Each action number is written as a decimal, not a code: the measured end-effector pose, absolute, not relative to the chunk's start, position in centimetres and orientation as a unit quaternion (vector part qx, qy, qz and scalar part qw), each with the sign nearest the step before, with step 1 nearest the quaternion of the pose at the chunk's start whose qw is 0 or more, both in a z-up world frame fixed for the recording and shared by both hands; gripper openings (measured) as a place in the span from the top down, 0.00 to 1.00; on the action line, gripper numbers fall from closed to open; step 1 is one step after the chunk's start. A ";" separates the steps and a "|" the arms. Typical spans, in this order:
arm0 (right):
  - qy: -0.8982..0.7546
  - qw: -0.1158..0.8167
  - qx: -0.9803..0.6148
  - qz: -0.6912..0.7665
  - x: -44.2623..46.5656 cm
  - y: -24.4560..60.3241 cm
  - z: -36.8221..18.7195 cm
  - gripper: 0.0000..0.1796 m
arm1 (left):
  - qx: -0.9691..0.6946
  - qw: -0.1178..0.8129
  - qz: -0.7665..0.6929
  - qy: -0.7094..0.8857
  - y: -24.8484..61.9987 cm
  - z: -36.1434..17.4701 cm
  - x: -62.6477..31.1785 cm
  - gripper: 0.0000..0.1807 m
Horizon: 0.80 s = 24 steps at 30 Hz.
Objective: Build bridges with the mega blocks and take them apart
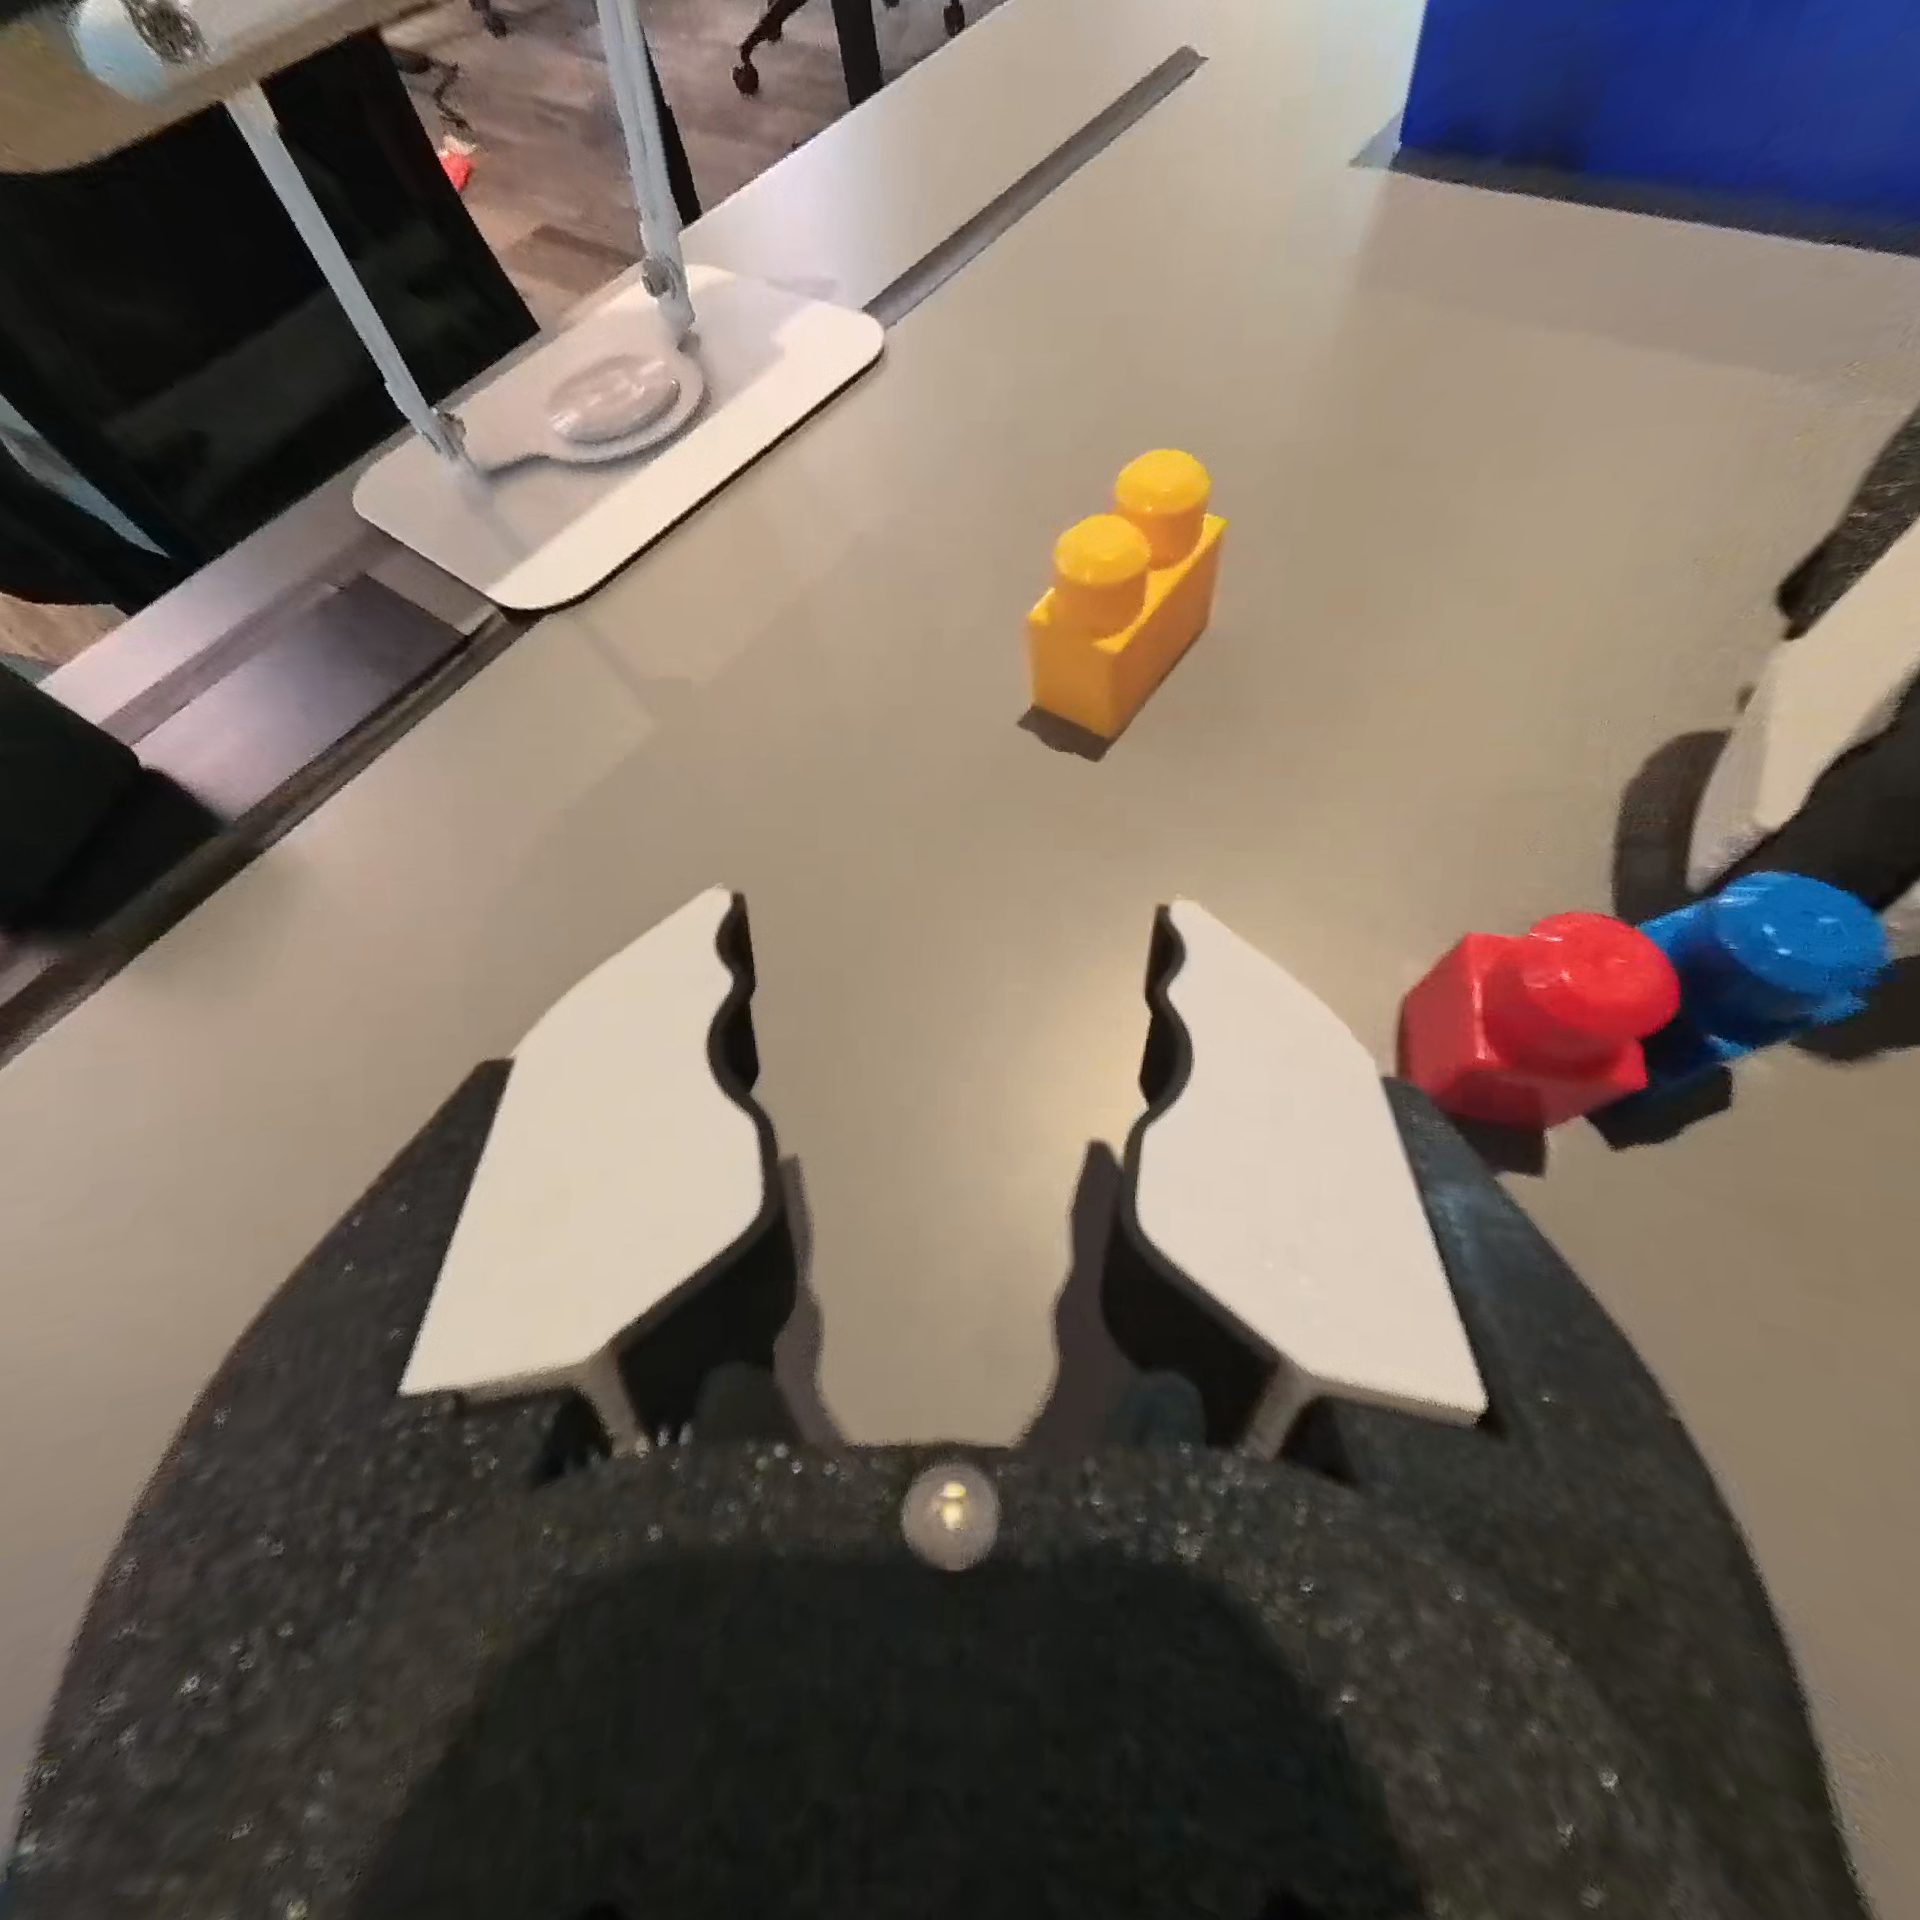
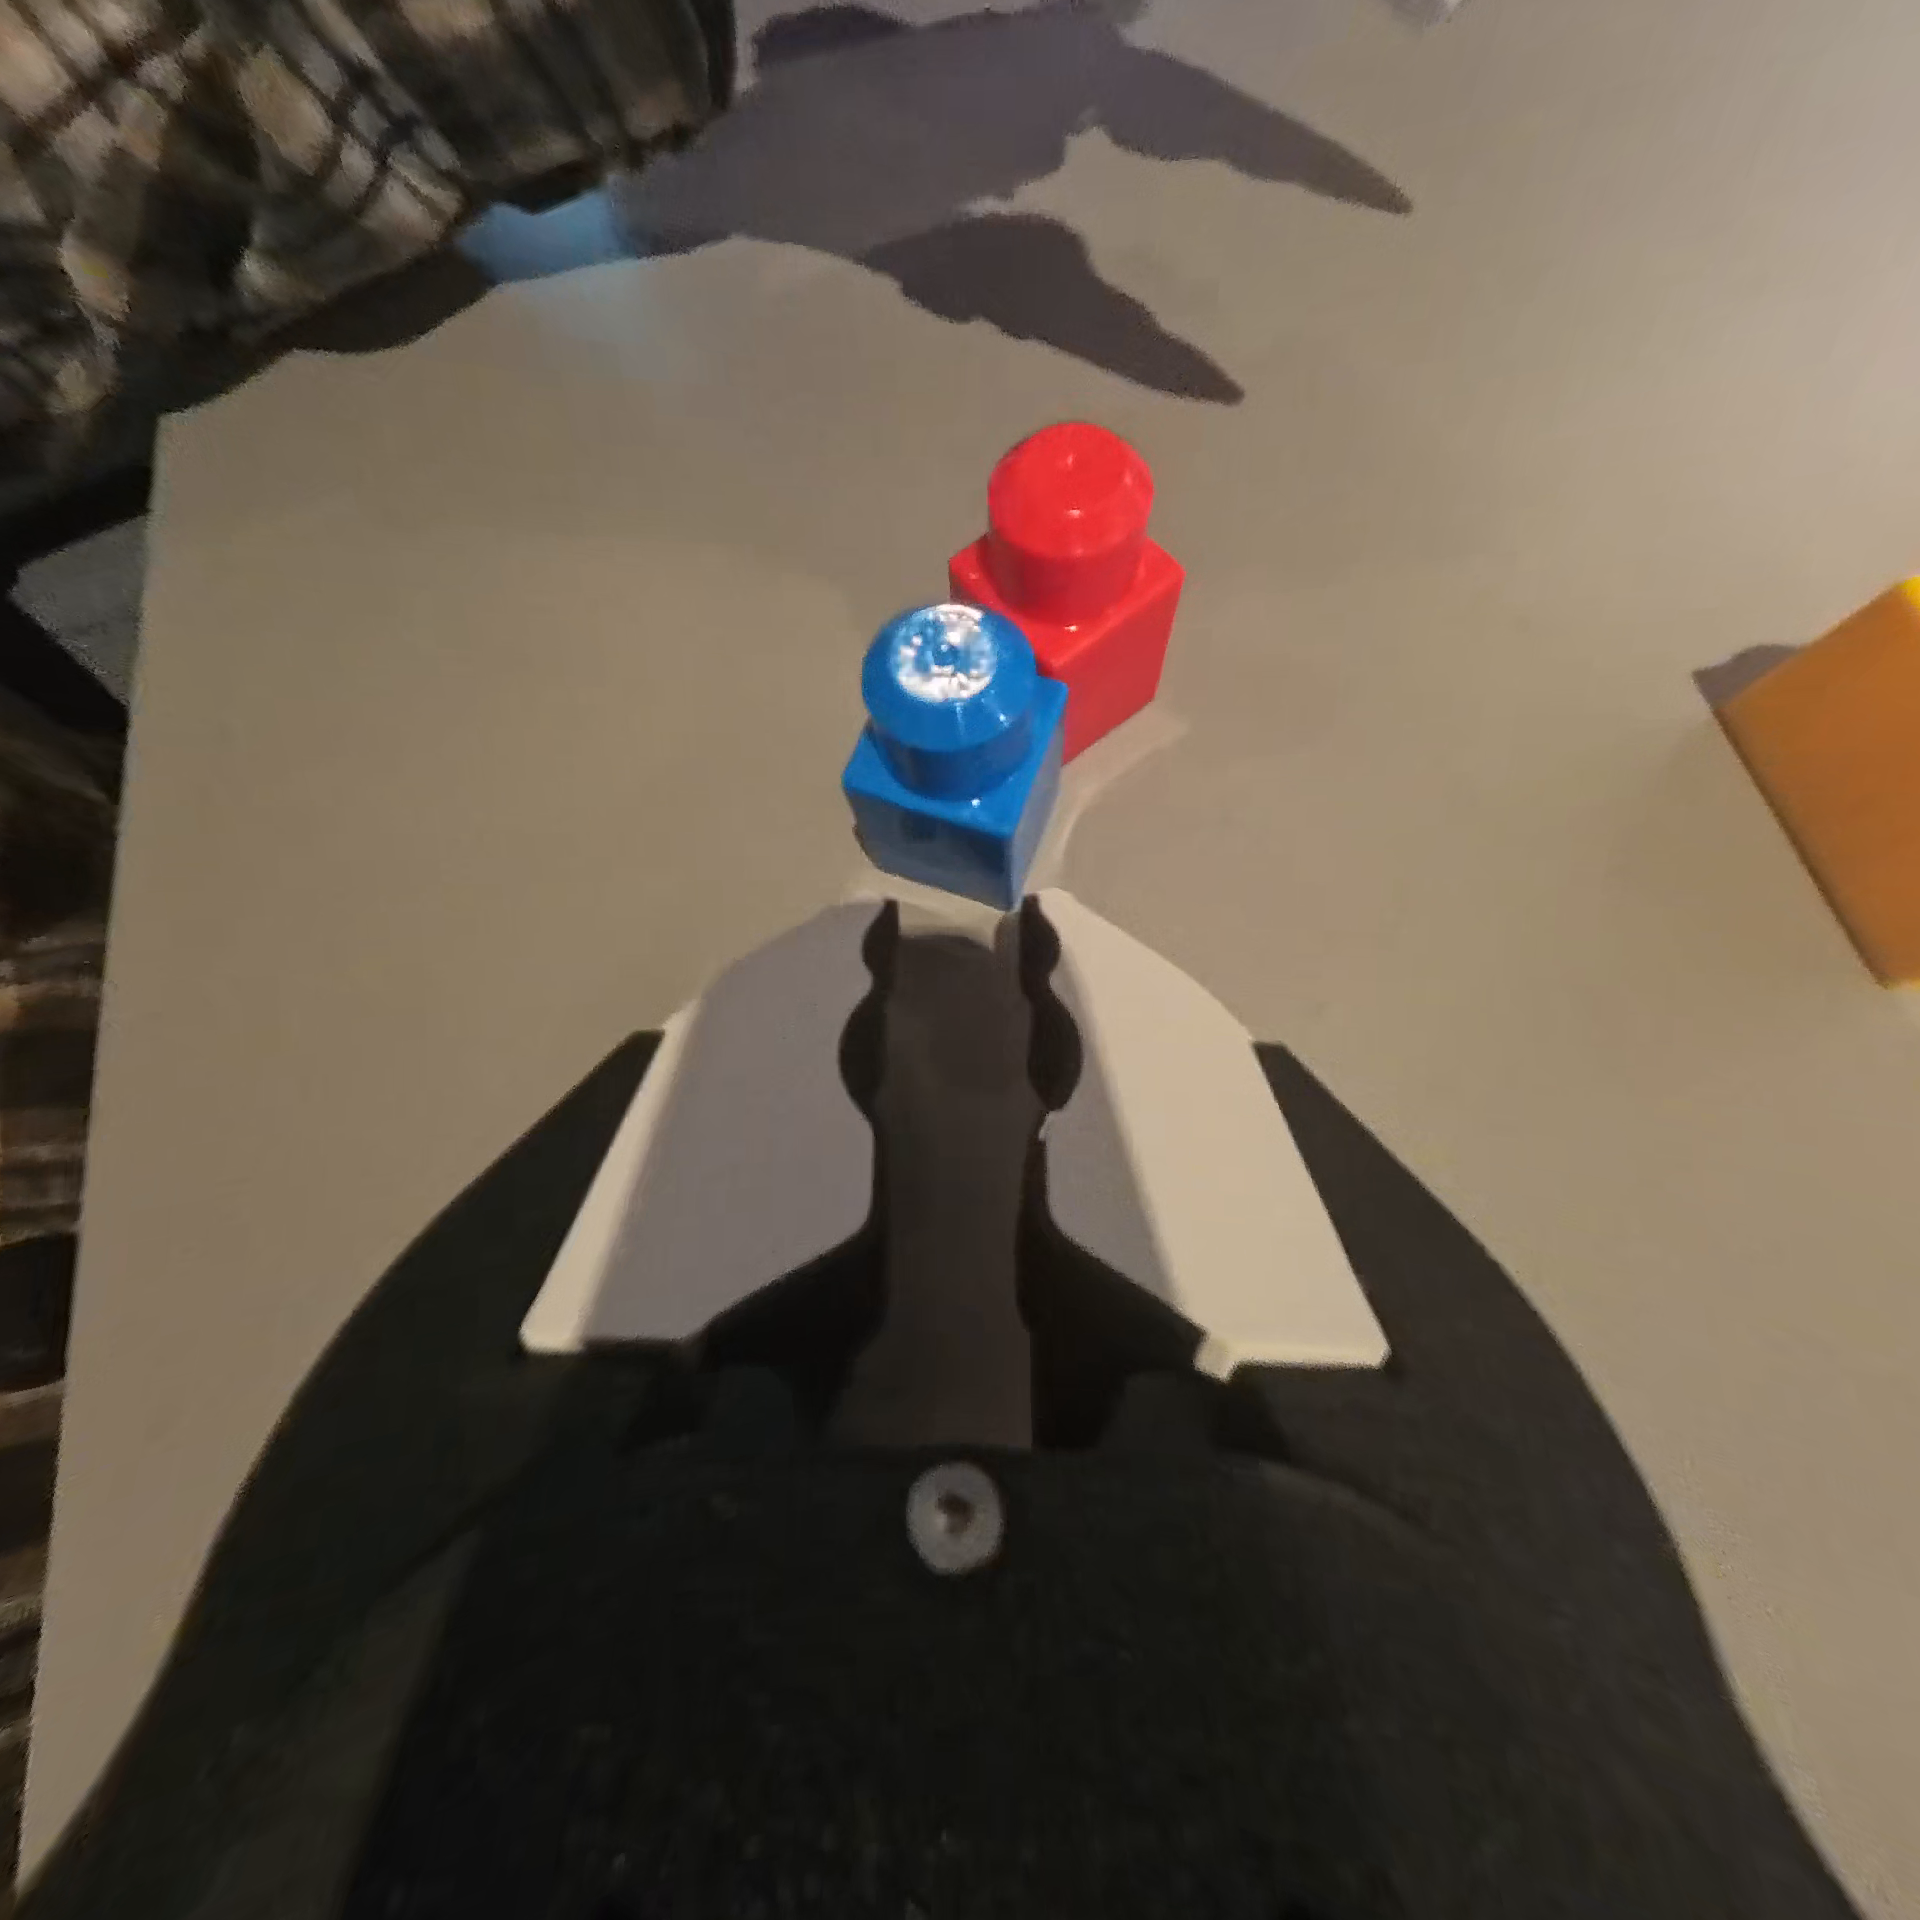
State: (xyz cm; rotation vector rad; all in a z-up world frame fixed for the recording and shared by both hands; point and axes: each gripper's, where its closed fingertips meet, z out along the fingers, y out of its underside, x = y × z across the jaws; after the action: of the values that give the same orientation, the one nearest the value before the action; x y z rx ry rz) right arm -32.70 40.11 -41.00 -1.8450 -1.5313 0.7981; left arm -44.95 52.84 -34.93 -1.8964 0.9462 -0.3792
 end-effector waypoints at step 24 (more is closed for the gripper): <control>-0.620 0.297 -0.677 0.263 -35.5 38.8 -41.1 0.97 | -0.787 0.439 -0.108 0.420 51.9 -38.9 -44.5 0.60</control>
State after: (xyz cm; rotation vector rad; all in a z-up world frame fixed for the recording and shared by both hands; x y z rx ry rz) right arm -35.45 38.81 -41.13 -1.7986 -1.6482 0.6981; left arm -44.46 51.87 -38.91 -1.9544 1.0435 -0.2690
